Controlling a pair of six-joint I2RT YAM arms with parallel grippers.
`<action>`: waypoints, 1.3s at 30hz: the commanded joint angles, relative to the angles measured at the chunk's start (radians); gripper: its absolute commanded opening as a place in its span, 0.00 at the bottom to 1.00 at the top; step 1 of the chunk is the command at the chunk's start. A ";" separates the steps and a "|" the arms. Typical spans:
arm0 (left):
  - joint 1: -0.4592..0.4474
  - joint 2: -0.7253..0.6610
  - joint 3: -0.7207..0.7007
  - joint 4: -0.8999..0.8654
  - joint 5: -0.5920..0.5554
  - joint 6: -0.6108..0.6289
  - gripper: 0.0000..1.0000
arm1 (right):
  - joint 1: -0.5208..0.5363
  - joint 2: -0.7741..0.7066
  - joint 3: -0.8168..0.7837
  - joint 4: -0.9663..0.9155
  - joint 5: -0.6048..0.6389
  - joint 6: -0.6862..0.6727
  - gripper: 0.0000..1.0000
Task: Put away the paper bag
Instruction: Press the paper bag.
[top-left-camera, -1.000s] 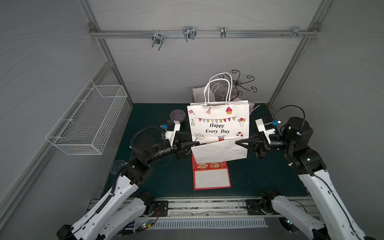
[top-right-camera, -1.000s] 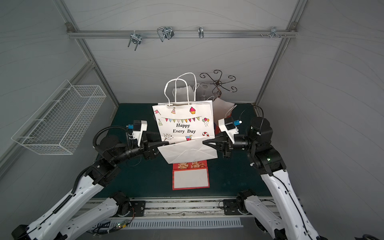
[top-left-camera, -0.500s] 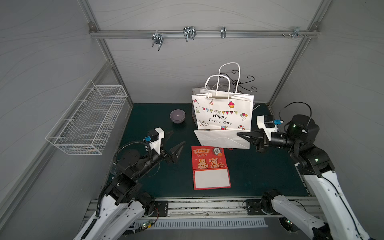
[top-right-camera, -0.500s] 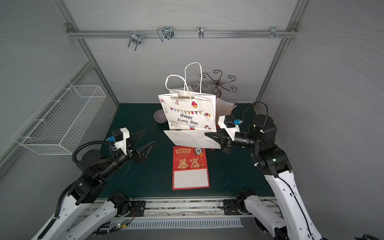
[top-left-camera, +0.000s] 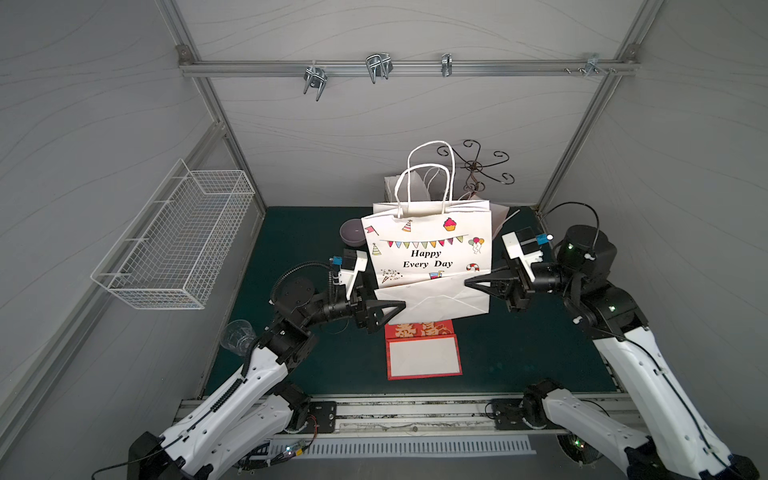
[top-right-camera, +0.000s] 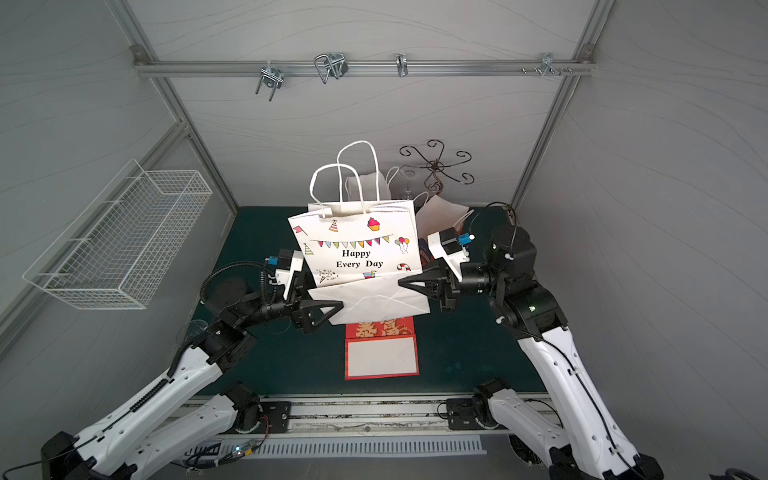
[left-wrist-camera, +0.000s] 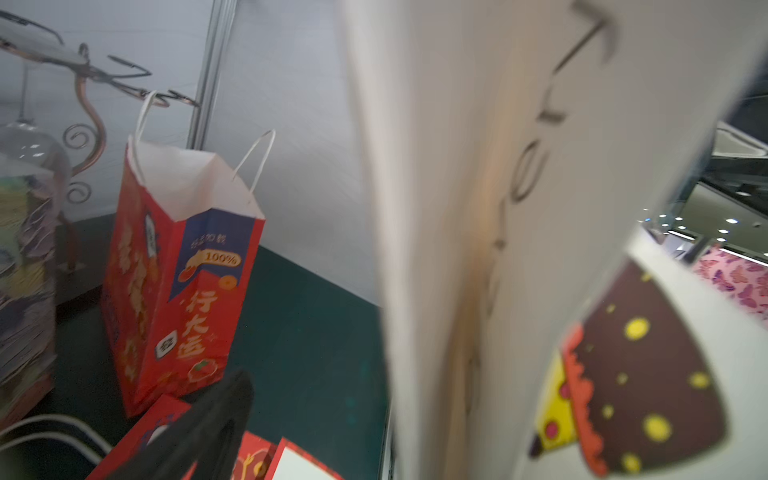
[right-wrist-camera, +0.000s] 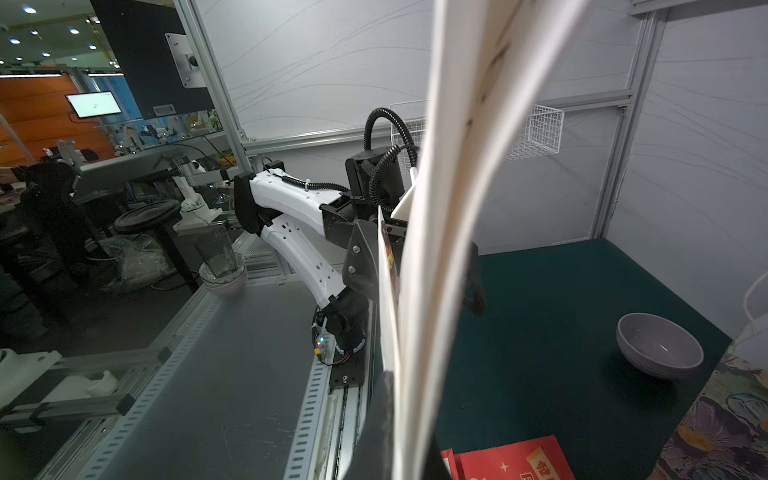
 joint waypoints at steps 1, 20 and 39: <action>0.004 0.024 -0.003 0.298 0.038 -0.144 0.94 | 0.005 0.005 -0.027 0.064 -0.036 0.070 0.00; 0.015 0.013 -0.032 0.244 -0.025 -0.109 0.00 | 0.002 -0.010 -0.128 0.064 -0.009 0.150 0.39; 0.015 0.005 -0.049 0.170 -0.078 -0.108 0.00 | 0.004 -0.055 -0.282 0.249 0.010 0.288 0.02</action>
